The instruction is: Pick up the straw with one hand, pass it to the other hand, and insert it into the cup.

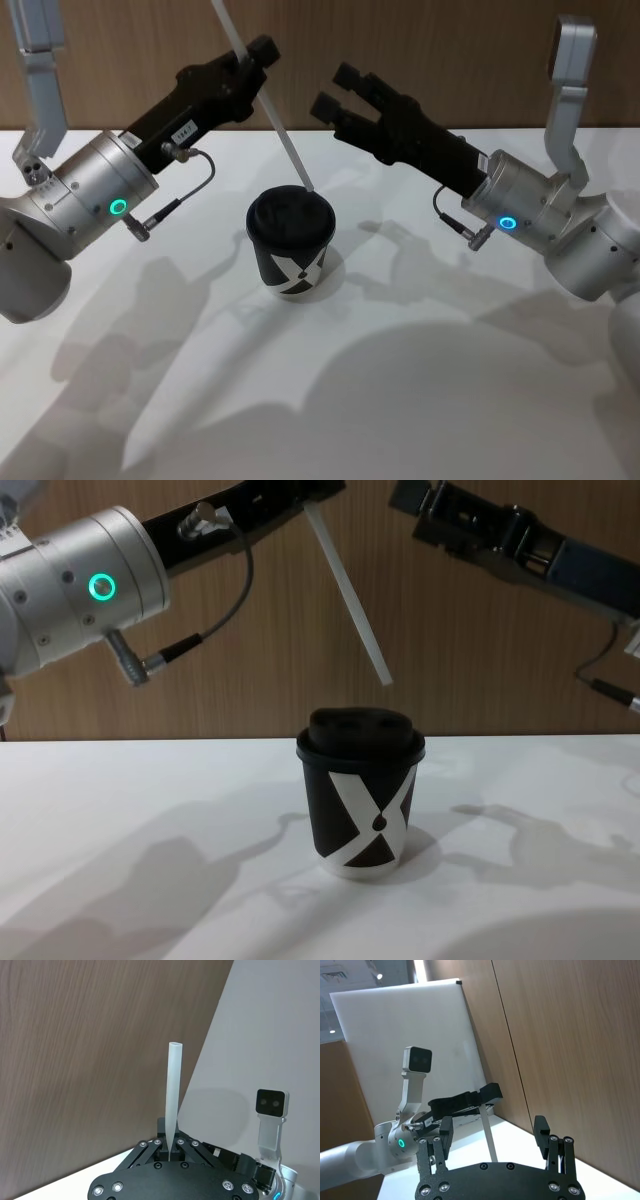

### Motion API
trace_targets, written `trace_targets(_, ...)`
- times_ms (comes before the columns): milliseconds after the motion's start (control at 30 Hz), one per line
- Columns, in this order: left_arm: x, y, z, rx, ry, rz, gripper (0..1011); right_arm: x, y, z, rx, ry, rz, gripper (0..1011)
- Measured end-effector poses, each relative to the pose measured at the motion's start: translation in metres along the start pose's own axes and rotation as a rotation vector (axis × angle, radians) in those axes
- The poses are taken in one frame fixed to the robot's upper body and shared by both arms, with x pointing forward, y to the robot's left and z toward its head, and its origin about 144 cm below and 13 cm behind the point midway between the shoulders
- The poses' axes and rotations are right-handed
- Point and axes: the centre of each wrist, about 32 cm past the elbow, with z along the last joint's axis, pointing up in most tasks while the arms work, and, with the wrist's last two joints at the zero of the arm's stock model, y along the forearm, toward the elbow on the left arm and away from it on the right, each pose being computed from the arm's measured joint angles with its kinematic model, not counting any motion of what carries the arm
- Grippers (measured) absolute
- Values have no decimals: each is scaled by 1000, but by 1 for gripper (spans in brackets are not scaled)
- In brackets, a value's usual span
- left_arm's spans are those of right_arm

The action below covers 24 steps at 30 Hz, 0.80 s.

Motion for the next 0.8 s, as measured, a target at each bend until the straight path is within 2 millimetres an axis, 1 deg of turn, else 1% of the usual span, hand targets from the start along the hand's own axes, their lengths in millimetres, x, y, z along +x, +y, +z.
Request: trace_targets(800,4,-7,-7,46,-26,10,11,0,0,0,0,0,0,1001)
